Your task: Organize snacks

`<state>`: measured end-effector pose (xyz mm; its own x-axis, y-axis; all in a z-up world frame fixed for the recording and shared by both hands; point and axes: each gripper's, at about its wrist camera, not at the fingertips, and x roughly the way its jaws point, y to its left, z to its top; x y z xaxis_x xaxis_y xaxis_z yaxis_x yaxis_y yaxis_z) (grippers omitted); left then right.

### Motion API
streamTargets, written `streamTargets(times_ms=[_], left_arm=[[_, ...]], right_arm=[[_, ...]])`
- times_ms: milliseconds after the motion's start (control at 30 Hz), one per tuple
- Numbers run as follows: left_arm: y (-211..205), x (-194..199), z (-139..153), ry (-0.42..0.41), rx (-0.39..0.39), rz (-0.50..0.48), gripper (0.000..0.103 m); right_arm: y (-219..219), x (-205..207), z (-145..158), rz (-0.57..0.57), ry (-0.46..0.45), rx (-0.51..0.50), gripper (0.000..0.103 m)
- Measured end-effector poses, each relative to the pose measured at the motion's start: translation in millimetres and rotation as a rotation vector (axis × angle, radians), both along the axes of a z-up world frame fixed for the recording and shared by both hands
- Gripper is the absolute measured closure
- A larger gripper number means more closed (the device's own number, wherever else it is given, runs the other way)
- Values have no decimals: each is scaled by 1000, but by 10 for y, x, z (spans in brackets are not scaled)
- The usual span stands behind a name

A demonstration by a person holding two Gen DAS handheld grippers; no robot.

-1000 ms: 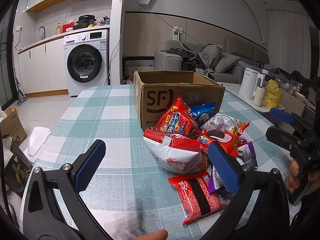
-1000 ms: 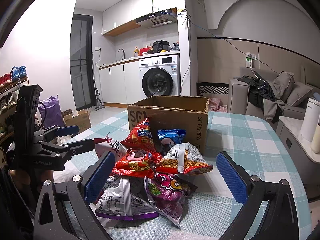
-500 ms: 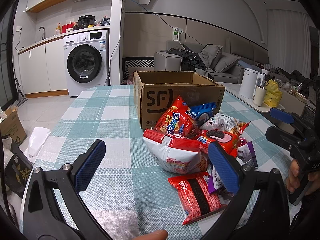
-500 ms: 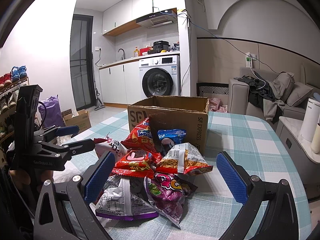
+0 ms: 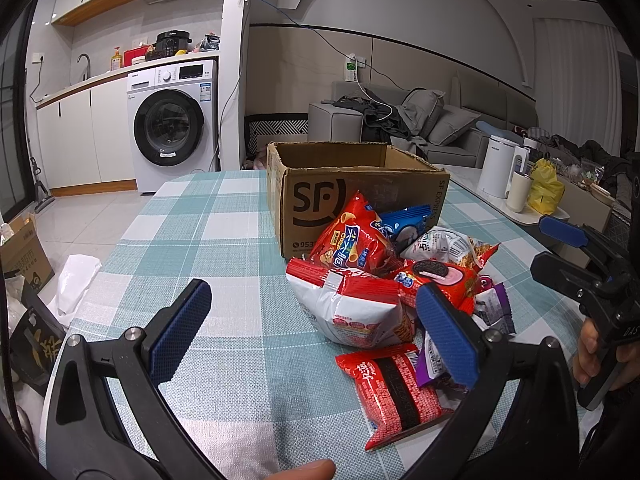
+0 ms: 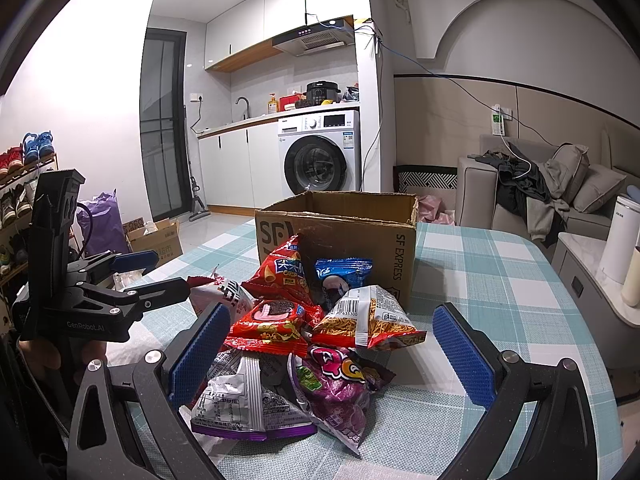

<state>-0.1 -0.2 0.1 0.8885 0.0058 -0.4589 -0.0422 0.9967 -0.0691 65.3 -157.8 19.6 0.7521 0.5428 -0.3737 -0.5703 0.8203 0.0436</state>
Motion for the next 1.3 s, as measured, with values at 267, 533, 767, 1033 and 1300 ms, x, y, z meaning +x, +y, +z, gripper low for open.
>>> streamTargets(times_ms=[267,533,767,1033,1300], left_arm=[[-1,4,-2,0,1,0,1],[-3,9,-4,0,1,0,1],[-3,14,-6,-1,1,0,1],[-6,20,-8,-1,1,0,1],[6,34,-15,10,-1,4,1]], right_arm=[[-8,-4,8,0,0,-1,0],[-8,-3,8,0,0,0,0],[-4,-1,4,0,1,0,0],[5,9,-5,0,3,-1,0],[-9,58,-35,-19,33,-6,0]])
